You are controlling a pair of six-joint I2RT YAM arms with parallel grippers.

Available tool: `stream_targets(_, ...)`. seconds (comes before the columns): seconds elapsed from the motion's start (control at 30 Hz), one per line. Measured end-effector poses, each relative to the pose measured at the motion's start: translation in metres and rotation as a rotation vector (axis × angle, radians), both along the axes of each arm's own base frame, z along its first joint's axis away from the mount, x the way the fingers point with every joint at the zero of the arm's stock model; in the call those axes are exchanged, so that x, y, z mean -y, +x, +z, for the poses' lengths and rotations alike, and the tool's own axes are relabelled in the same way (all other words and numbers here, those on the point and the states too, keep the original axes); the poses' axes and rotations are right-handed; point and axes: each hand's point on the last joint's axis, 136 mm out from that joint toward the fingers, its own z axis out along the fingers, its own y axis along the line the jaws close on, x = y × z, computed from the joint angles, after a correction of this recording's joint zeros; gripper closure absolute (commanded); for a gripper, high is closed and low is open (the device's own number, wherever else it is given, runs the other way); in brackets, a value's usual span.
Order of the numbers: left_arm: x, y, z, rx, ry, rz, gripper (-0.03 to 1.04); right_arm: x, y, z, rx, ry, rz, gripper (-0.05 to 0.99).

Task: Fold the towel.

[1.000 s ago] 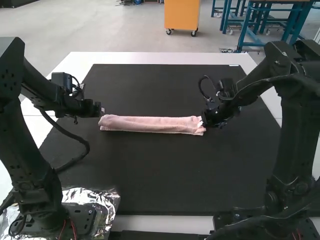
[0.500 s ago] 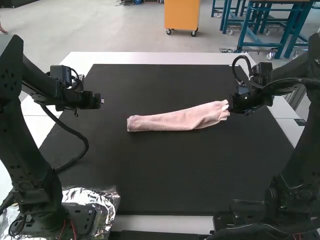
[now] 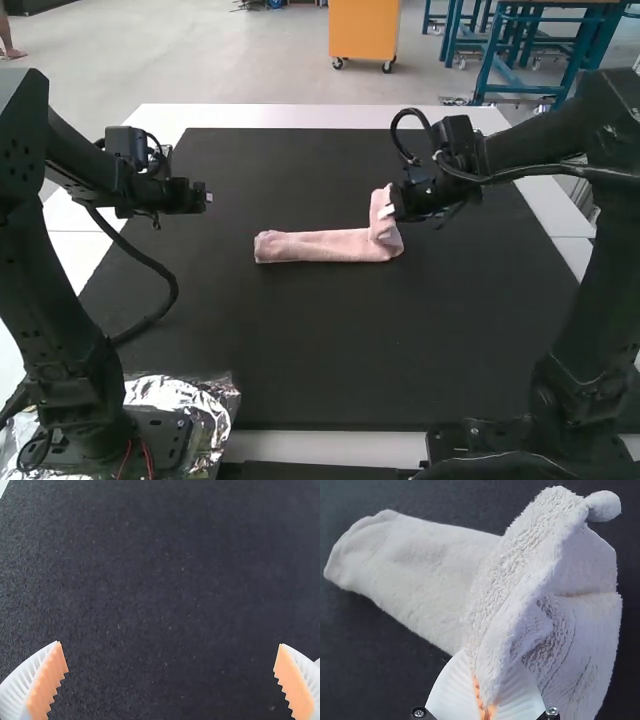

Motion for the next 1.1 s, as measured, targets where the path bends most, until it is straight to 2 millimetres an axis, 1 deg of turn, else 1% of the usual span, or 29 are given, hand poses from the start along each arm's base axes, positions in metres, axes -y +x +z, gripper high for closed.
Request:
stream_targets(0.13, 0.0, 0.0, 0.0, -0.001, -0.008, 0.006, 0.04, -0.04, -0.006, -0.005, -0.004, 0.01, 0.07, 0.96)
stream_targets(0.27, 0.0, 0.001, 0.002, 0.008, -0.013, 0.011, 0.04, -0.068, -0.011, -0.017, -0.019, 0.005, 0.117, 0.96)
stream_targets(0.47, -0.001, 0.003, 0.004, 0.032, -0.014, 0.014, 0.04, -0.099, -0.011, -0.034, -0.035, -0.01, 0.163, 0.96)
stream_targets(0.67, 0.0, -0.001, -0.002, 0.029, -0.015, 0.014, 0.04, -0.129, -0.008, -0.043, -0.03, -0.015, 0.205, 0.96)
stream_targets(0.8, 0.0, 0.0, 0.0, 0.04, -0.014, 0.014, 0.04, -0.15, -0.006, -0.044, -0.023, -0.011, 0.231, 0.96)
stream_targets(0.9, 0.0, 0.001, 0.001, 0.045, -0.016, 0.017, 0.04, -0.165, -0.005, -0.041, -0.011, -0.002, 0.249, 0.96)
stream_targets(1.1, 0.0, 0.002, 0.003, 0.051, -0.019, 0.019, 0.04, -0.185, -0.005, -0.035, -0.003, 0.009, 0.272, 0.95)
